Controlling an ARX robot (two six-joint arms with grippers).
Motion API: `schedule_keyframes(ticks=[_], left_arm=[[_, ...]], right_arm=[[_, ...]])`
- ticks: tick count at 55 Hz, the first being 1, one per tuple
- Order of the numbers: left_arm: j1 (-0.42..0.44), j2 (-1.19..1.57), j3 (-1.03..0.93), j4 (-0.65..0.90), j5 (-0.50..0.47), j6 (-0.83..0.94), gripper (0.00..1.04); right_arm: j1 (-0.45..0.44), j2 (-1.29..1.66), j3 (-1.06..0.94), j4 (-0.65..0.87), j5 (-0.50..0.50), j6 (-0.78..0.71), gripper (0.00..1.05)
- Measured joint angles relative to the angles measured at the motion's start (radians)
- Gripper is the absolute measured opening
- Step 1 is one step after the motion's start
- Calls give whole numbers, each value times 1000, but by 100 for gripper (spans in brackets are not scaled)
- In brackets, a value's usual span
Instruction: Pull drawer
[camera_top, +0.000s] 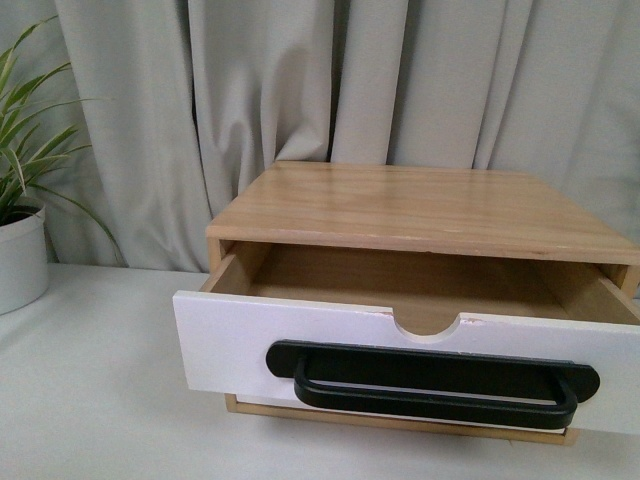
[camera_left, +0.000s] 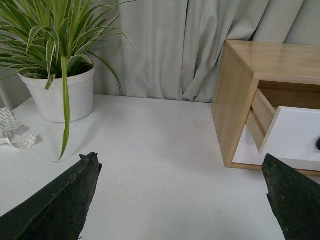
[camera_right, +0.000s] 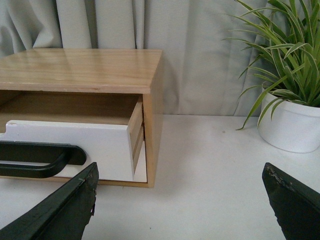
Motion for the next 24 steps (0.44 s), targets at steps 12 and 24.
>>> schedule_keyframes(ticks=[12, 24], left_arm=[[0, 0, 0, 0, 0, 0, 98], [0, 0, 0, 0, 0, 0, 98]], right_arm=[[0, 0, 0, 0, 0, 0, 96], [0, 0, 0, 0, 0, 0, 96]])
